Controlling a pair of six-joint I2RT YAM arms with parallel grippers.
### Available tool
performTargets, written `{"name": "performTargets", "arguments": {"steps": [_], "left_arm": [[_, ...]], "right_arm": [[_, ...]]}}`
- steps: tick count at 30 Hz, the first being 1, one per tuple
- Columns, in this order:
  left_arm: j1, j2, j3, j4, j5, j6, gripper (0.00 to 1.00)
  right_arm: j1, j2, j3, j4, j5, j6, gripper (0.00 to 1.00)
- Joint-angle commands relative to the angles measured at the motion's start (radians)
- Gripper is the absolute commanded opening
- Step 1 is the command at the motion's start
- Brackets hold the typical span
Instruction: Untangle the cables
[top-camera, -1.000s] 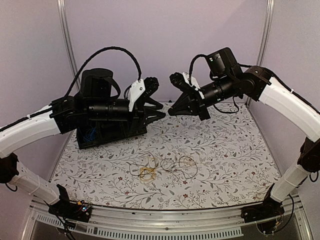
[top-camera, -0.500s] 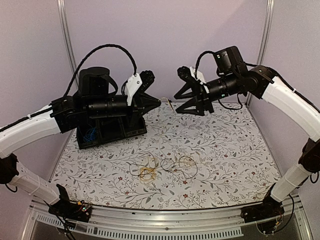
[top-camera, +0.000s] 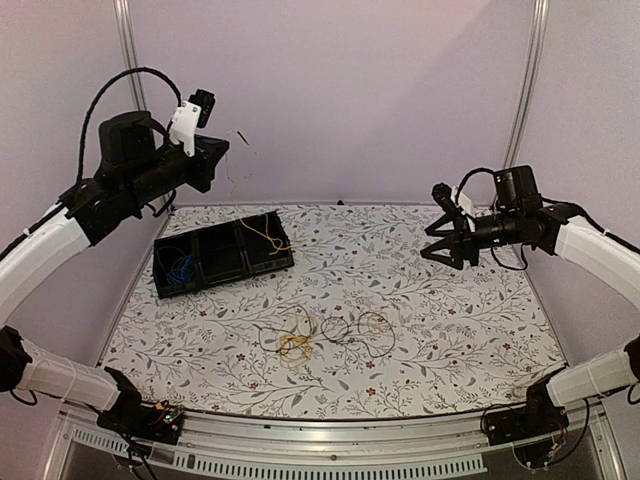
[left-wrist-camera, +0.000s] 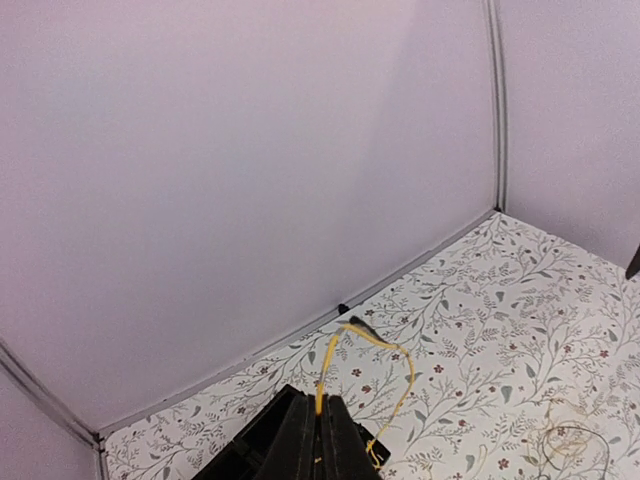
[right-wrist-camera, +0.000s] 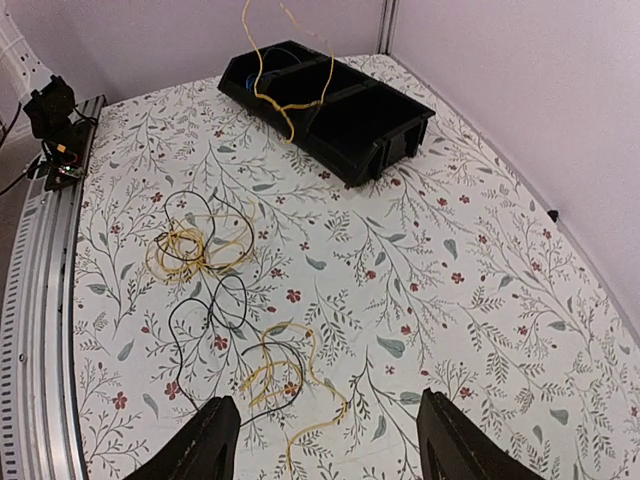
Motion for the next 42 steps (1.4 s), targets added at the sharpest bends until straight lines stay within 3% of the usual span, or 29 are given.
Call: {"name": "performTargets", "arguments": {"steps": [1,3,15,35,37,42], "left_arm": [[0.092,-0.004,-0.012,0.002,-0.102,-0.020,0.00],[0.141,0.003,-0.025,0.012,-0.103,-0.010,0.00],[0.383,0.039,-0.157,0.121,-0.013,-0.038,0.00],[0.513,0.203,-0.133,0.154,-0.075,0.016,0.00],[0.544,0.165,-0.155,0.169,-0.013,0.004,0.00],[0.581,0.076,-0.222,0.263,0.298,-0.031,0.00]], "right_arm": [[-0.028,0.063,-0.121,0.142,0.065,0.020,0.65],[-0.030,0.087,-0.148,0.168,0.121,0.014,0.65],[-0.029,0.136,-0.166,0.164,0.118,-0.023,0.65],[-0.029,0.138,-0.163,0.136,0.111,-0.051,0.64],[-0.028,0.141,-0.163,0.134,0.114,-0.053,0.64],[-0.029,0.154,-0.155,0.122,0.123,-0.063,0.63]]}}
